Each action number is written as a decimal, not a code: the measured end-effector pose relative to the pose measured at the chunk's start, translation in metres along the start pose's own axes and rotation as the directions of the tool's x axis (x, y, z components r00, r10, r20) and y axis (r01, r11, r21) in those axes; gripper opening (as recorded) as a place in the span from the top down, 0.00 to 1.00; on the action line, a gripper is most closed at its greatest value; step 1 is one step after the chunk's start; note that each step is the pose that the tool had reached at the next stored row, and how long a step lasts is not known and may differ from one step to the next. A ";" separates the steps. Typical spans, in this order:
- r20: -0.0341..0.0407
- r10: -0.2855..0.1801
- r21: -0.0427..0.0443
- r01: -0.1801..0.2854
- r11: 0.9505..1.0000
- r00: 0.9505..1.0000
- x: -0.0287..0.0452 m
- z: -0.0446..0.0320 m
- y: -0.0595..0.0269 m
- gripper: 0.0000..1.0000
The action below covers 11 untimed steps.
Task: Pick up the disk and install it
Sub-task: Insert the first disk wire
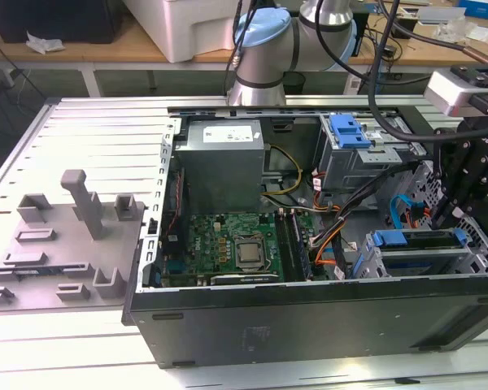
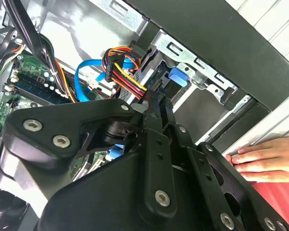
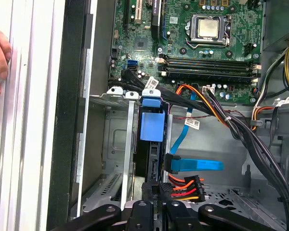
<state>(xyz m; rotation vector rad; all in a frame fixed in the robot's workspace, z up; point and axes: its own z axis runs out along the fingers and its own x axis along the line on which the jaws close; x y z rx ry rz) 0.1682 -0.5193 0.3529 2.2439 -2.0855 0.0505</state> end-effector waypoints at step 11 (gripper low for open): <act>0.000 0.000 0.000 0.000 1.000 1.000 0.0002 0.0032 0.0000 0.83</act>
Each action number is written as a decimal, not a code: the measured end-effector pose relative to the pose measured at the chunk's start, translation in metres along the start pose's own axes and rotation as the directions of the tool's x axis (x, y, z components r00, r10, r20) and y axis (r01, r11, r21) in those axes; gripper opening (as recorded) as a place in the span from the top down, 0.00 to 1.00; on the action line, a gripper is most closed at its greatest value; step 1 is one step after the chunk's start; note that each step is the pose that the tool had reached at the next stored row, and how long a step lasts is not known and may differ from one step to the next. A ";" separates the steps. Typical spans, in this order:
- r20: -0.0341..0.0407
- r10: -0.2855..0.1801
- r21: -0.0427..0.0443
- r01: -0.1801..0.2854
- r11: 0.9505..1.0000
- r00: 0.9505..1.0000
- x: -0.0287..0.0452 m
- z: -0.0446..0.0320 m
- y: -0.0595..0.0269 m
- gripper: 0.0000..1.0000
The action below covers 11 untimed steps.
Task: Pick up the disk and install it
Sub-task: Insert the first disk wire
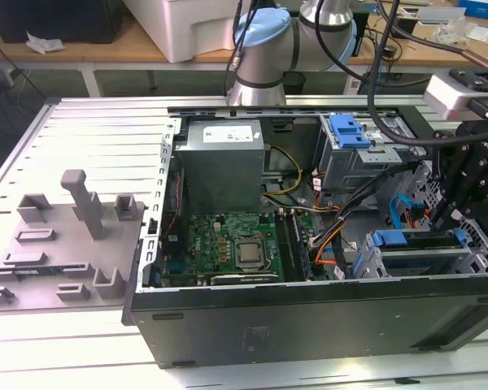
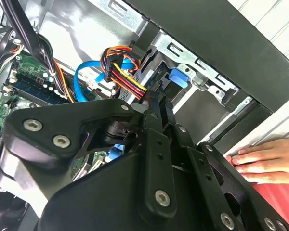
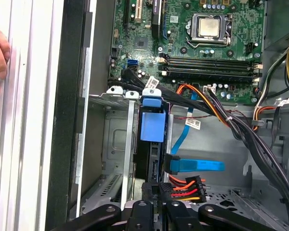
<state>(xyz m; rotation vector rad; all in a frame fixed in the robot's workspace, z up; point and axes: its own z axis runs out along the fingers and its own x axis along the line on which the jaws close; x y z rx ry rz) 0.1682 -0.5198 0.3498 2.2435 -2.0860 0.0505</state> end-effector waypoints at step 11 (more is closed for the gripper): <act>0.001 0.025 -0.002 -0.025 1.000 1.000 0.0003 0.0013 0.0000 0.83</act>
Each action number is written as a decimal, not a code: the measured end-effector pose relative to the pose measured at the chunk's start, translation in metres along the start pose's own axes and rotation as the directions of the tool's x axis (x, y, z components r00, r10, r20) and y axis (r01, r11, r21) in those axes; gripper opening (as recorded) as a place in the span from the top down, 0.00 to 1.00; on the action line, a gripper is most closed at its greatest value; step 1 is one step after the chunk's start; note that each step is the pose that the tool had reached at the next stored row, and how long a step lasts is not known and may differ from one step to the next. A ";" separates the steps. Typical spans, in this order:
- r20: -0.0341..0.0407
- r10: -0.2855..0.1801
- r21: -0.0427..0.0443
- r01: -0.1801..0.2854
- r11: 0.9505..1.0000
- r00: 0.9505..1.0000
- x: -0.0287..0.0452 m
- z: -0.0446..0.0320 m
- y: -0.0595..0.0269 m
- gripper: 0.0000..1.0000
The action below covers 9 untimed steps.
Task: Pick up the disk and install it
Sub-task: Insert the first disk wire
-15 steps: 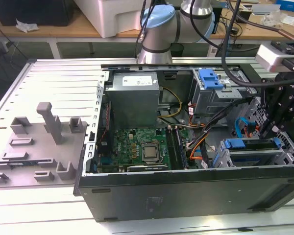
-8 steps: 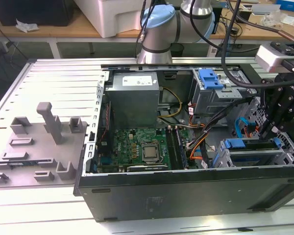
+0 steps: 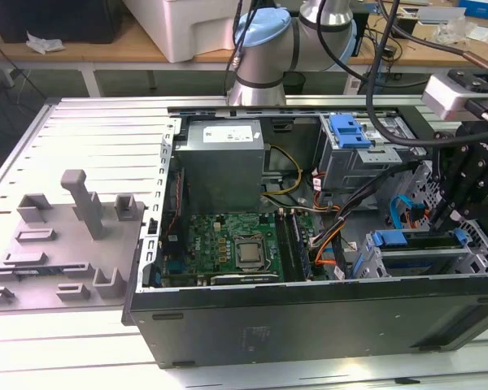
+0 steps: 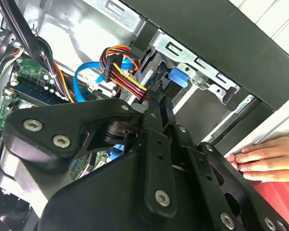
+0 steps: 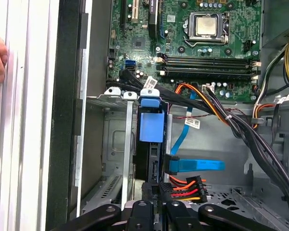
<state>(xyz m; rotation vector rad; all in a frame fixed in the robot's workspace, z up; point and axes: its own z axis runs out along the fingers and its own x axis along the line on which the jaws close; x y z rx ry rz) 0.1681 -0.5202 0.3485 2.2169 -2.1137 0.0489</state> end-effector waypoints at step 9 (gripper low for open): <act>0.000 0.000 0.000 0.000 1.000 1.000 -0.0002 0.0027 -0.0001 0.83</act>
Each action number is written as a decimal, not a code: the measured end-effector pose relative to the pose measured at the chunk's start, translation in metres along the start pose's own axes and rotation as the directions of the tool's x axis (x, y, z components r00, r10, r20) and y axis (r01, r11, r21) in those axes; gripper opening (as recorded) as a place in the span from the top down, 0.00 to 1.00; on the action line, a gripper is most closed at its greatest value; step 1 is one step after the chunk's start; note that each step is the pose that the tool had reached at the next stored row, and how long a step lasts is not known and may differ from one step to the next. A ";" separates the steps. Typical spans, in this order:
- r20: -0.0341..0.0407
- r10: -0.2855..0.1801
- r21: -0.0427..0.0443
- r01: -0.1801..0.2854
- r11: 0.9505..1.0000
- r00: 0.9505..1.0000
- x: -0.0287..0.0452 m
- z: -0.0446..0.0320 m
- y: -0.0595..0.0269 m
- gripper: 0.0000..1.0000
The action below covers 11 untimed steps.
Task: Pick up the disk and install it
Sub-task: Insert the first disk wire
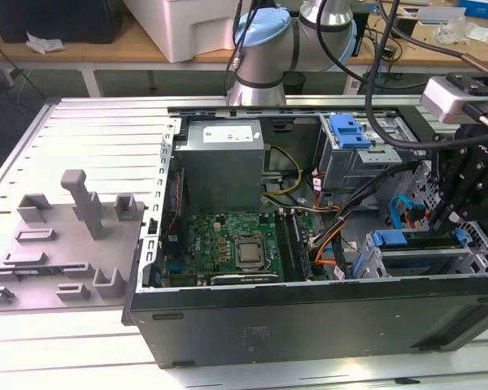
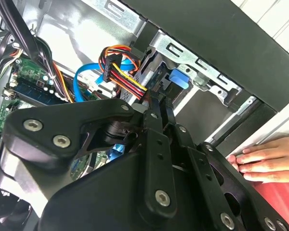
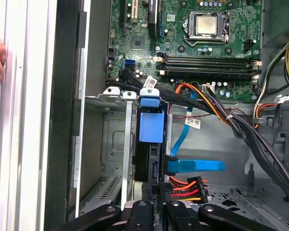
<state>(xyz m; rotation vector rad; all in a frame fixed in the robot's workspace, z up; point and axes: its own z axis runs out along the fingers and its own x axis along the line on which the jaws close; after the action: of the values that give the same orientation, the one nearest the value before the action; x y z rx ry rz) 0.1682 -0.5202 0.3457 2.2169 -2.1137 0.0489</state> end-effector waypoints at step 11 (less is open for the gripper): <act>0.000 0.000 0.000 0.000 1.000 1.000 -0.0002 0.0024 -0.0001 0.83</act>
<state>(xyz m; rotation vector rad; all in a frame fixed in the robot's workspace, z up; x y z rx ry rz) 0.1682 -0.5202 0.3433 2.2168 -2.1137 0.0490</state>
